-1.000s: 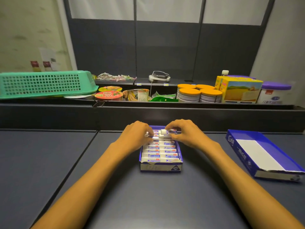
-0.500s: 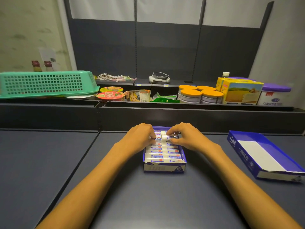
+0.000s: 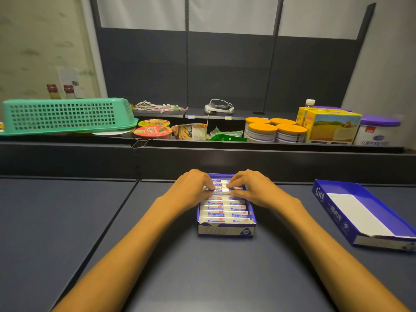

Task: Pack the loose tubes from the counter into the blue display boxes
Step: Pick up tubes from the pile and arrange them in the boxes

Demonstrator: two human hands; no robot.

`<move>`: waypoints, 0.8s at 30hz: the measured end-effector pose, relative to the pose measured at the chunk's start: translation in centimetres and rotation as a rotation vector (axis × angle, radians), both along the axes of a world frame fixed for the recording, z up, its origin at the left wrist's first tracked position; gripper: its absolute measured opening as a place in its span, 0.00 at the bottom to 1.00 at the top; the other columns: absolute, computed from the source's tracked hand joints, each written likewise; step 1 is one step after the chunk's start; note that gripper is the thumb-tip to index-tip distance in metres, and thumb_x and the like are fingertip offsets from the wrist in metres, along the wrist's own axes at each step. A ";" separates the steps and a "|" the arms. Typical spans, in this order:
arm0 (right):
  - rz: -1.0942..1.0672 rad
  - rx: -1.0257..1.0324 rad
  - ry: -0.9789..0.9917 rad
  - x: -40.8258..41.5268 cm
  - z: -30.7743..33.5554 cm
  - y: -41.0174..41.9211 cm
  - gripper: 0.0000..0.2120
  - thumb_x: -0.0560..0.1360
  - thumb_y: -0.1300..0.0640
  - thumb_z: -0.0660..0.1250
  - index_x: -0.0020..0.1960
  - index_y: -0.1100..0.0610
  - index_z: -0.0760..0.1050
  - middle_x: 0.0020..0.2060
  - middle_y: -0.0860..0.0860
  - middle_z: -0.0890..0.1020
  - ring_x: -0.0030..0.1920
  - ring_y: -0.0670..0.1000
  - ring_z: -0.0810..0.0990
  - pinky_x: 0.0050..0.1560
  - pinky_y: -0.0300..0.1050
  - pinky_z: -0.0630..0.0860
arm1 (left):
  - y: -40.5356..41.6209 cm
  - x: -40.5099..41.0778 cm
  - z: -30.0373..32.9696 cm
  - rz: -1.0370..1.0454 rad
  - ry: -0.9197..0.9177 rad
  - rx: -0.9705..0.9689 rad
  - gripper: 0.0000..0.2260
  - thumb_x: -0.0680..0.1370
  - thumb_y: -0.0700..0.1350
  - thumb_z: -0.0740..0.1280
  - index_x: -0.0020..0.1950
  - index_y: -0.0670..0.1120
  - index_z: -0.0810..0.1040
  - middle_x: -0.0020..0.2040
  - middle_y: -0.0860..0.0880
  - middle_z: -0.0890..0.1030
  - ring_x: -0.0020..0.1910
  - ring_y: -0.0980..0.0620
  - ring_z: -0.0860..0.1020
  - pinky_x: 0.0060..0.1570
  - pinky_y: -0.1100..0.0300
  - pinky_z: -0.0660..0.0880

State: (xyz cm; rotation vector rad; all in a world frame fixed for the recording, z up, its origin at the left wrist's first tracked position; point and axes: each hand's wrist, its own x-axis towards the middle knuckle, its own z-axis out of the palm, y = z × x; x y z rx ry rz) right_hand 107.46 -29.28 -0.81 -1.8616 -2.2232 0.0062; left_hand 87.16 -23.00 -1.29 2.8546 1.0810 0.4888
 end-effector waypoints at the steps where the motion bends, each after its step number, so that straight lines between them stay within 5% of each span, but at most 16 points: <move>1: 0.007 0.002 -0.009 0.0 0.0 0.1 0.18 0.77 0.49 0.67 0.66 0.50 0.76 0.64 0.46 0.76 0.61 0.46 0.73 0.54 0.39 0.70 | 0.1 0.0 -0.1 0.001 -0.005 -0.006 0.13 0.77 0.48 0.69 0.61 0.48 0.82 0.61 0.51 0.80 0.59 0.53 0.76 0.57 0.53 0.76; 15: 0.039 0.008 -0.108 -0.2 0.3 -0.1 0.18 0.78 0.50 0.66 0.67 0.50 0.76 0.66 0.47 0.75 0.62 0.48 0.72 0.52 0.39 0.70 | -0.2 -0.1 0.1 0.034 -0.035 -0.029 0.13 0.76 0.49 0.70 0.60 0.49 0.82 0.61 0.52 0.80 0.58 0.52 0.77 0.56 0.52 0.77; 24: -0.076 0.135 0.247 1.6 1.1 -1.8 0.19 0.77 0.50 0.67 0.67 0.49 0.74 0.58 0.47 0.78 0.57 0.46 0.75 0.55 0.45 0.76 | -1.5 -3.0 1.8 0.115 -0.176 -0.045 0.20 0.76 0.52 0.69 0.67 0.48 0.75 0.62 0.50 0.79 0.59 0.53 0.76 0.56 0.57 0.75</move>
